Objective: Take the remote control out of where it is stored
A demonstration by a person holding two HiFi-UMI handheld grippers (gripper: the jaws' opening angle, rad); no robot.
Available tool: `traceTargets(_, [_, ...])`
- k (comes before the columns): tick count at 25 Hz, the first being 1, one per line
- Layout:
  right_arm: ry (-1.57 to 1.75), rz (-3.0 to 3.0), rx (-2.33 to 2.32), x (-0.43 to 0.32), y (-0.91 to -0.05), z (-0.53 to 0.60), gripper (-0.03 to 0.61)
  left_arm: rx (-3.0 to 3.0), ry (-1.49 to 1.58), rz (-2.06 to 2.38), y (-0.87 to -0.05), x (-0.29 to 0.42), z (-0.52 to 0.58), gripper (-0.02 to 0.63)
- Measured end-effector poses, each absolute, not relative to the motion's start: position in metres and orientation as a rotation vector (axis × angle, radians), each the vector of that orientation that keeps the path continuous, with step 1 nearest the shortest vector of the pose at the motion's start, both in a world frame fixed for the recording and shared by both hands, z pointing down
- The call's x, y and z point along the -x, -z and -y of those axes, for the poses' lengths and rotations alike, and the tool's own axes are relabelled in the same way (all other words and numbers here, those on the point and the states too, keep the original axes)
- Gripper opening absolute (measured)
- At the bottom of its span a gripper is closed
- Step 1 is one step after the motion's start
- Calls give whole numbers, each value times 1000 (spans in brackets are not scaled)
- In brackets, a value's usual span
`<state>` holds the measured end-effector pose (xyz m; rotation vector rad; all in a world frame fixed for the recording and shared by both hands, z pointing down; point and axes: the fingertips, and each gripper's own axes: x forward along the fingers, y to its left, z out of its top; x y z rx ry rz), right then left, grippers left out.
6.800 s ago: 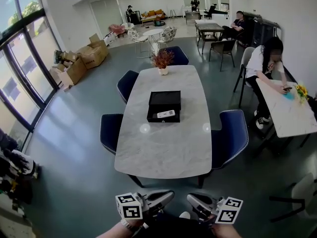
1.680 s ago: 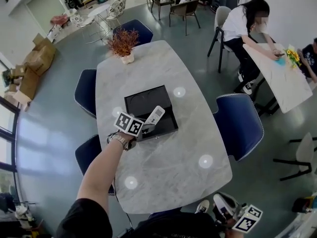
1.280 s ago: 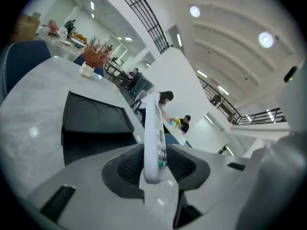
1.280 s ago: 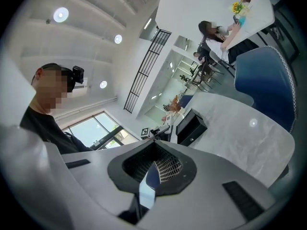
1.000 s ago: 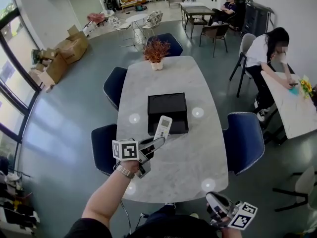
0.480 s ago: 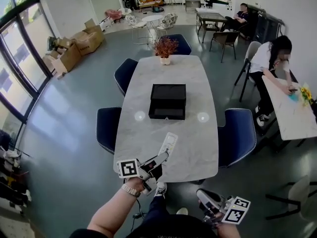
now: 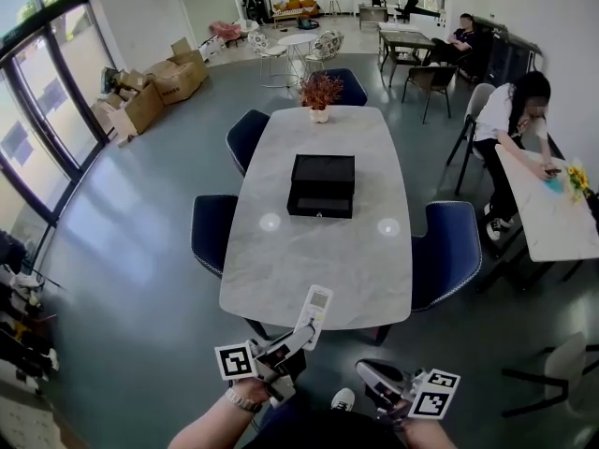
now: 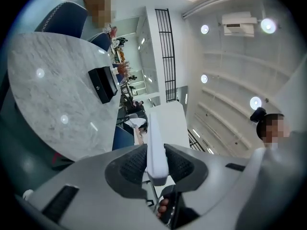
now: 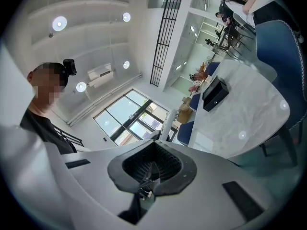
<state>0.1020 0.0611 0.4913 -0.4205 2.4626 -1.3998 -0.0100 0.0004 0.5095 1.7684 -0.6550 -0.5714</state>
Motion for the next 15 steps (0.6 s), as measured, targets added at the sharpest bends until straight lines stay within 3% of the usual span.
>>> traceTargets(15, [1418, -2484, 366, -3, -480, -89, 9, -1781, 482, 648, -514, 84, -85, 112])
